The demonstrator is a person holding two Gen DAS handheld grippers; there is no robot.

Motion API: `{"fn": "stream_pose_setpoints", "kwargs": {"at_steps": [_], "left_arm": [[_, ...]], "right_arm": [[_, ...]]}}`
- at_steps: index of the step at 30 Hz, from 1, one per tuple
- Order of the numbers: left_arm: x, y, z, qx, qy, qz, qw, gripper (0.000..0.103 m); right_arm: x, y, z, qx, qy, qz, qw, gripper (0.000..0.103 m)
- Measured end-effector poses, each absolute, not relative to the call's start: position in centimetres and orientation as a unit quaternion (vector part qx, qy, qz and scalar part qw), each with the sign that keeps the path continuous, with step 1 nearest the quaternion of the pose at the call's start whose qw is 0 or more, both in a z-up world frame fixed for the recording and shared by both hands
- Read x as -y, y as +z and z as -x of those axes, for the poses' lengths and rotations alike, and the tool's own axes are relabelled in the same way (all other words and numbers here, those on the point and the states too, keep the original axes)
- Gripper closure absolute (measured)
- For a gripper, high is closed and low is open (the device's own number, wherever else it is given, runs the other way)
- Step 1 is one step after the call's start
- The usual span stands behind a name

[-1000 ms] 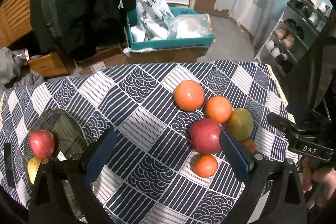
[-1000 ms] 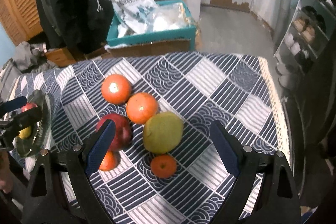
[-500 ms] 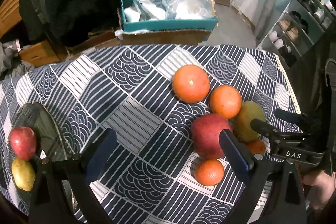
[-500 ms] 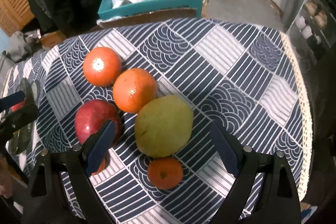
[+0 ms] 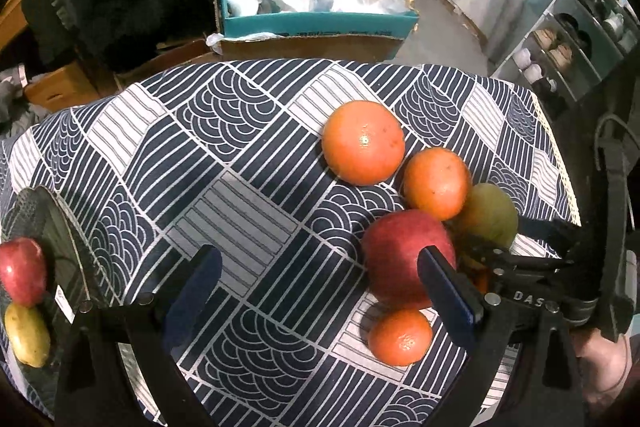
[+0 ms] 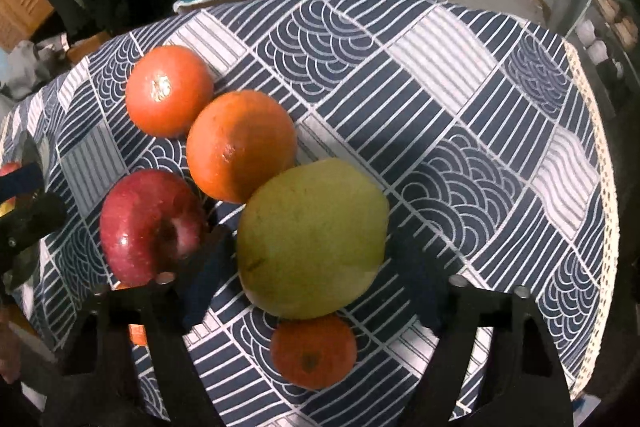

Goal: Organize fruits
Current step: 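Reach the right tool to the green pomelo while the left tool reaches a red apple, then close the right tool on the green pomelo while the left tool grasps the red apple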

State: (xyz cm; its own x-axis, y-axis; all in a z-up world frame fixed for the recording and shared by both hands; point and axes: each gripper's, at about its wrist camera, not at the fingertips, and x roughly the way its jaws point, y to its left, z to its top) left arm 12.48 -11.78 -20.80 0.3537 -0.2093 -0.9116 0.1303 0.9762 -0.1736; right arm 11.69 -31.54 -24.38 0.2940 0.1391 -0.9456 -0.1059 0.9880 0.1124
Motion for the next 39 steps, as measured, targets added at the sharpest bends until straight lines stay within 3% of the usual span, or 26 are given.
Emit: {"fn": "stream_pose_setpoints", "kwargs": {"at_steps": [5, 28, 30, 34, 39], "left_arm": [[12.5, -20.8, -12.7, -0.562, -0.116, 0.051, 0.817, 0.004], [17.1, -25.0, -13.5, -0.6, -0.139, 0.055, 0.786, 0.005], [17.2, -25.3, -13.6, -0.602, -0.141, 0.055, 0.784, 0.02], [17.4, -25.7, -13.6, -0.61, -0.164, 0.067, 0.772, 0.035], [17.6, -24.8, -13.1, -0.596, -0.162, 0.047, 0.785, 0.041]], "right_arm": [[32.0, -24.4, -11.7, -0.587, 0.075, -0.022, 0.806, 0.03], [35.8, -20.8, -9.6, -0.535, 0.032, -0.051, 0.843, 0.03], [35.9, -20.8, -9.5, -0.535, 0.033, -0.052, 0.843, 0.03], [35.9, -20.9, -9.4, -0.535, 0.035, -0.054, 0.842, 0.03], [35.6, -20.7, -9.4, -0.531, 0.042, -0.05, 0.845, 0.03]]}}
